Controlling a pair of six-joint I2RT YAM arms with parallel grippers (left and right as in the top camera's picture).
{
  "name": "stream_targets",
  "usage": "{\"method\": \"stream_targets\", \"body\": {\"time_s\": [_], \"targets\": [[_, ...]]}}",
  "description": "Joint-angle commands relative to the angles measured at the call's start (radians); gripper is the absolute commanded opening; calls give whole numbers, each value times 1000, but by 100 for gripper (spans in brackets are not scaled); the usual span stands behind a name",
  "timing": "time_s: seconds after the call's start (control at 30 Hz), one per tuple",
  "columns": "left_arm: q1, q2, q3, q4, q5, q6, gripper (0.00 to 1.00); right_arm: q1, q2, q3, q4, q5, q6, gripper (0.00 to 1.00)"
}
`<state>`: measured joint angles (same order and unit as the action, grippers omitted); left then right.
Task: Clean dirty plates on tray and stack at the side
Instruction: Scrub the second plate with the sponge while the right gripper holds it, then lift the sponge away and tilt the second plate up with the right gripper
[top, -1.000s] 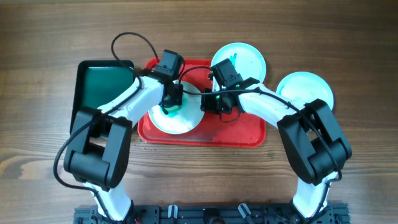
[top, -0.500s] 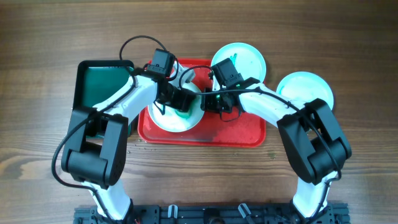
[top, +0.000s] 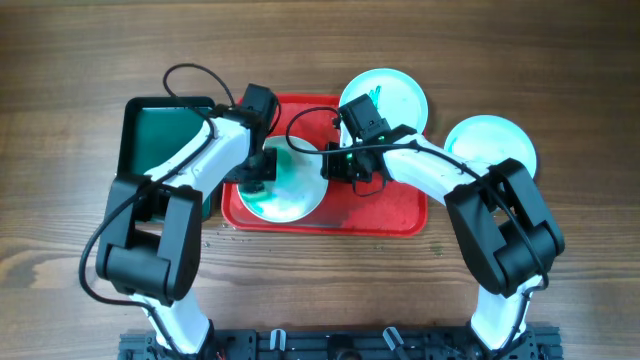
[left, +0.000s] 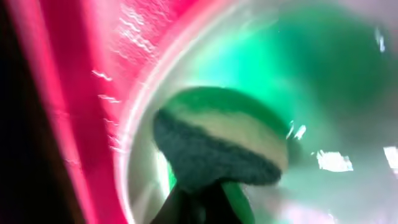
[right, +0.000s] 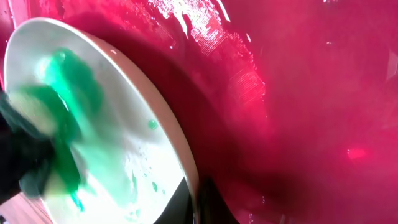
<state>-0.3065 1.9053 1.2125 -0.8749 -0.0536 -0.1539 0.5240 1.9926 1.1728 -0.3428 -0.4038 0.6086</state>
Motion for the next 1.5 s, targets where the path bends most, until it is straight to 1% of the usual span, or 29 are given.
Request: {"method": "stream_targets", "body": {"time_s": [0.0, 0.03, 0.07, 0.2, 0.23, 0.27, 0.3, 0.33, 0.37, 0.4, 0.47, 0.53, 0.6, 0.63, 0.67, 0.73, 0.8, 0.97, 1.03, 1.07, 1.17, 1.37, 1.47], "targets": [[-6, 25, -32, -30, 418, 277, 4, -8, 13, 13, 2, -2, 15, 4], [-6, 25, -32, -9, 481, 309, 4, -8, 13, 13, 2, -2, 14, 4], [-7, 25, -32, 22, 496, 307, 4, -8, 13, 13, 2, -8, 10, 4], [-6, 25, -32, 195, 498, 302, 4, -8, 13, 13, 2, -17, -3, 4], [-5, 25, -32, 257, 480, 270, 4, -8, 13, 13, 2, -17, -3, 4], [-5, 25, -32, 311, 422, 208, 4, -8, 13, 13, 2, -17, -3, 4], [-5, 25, -32, 366, 297, 108, 4, -8, 13, 13, 2, -16, -3, 4], [-5, 25, -32, 393, 202, 46, 4, -8, 13, 13, 2, -16, -3, 4], [-5, 24, -28, 413, 57, -34, 4, -8, 13, 13, 2, -16, -3, 4], [-3, 24, -13, 402, -47, -70, 4, -8, 13, 13, 2, -16, -3, 4], [8, 18, 45, 315, -168, -72, 4, -8, 13, 13, 1, -16, -3, 4], [22, 9, 103, 225, -220, -72, 4, -8, 13, 13, 2, -16, -3, 4], [35, 4, 159, 140, -222, -72, 4, -8, 11, 13, 2, -17, -4, 4], [43, 0, 208, 62, -209, -100, 4, -8, 1, 13, 1, -16, -6, 4], [53, -6, 267, -31, -175, -124, 4, -8, -20, 13, -10, 7, -8, 4], [64, -11, 334, -122, -106, -124, 4, -7, -58, 13, -36, 63, -33, 4], [71, -13, 372, -177, -60, -124, 4, -6, -120, 13, -95, 159, -58, 4], [74, -11, 373, -180, -57, -130, 4, 0, -322, 13, -272, 433, -151, 4], [75, -11, 373, -174, -51, -225, 4, 31, -405, 13, -317, 633, -167, 4], [75, -11, 372, -169, -43, -240, 4, 44, -423, 13, -323, 683, -176, 4], [75, -11, 370, -153, 11, -247, 4, 150, -491, 13, -332, 971, -214, 4], [75, -11, 356, -150, 31, -248, 4, 389, -498, 13, -365, 1522, -243, 4], [75, -11, 356, -147, 31, -248, 4, 472, -498, 13, -364, 1698, -253, 4]]}}
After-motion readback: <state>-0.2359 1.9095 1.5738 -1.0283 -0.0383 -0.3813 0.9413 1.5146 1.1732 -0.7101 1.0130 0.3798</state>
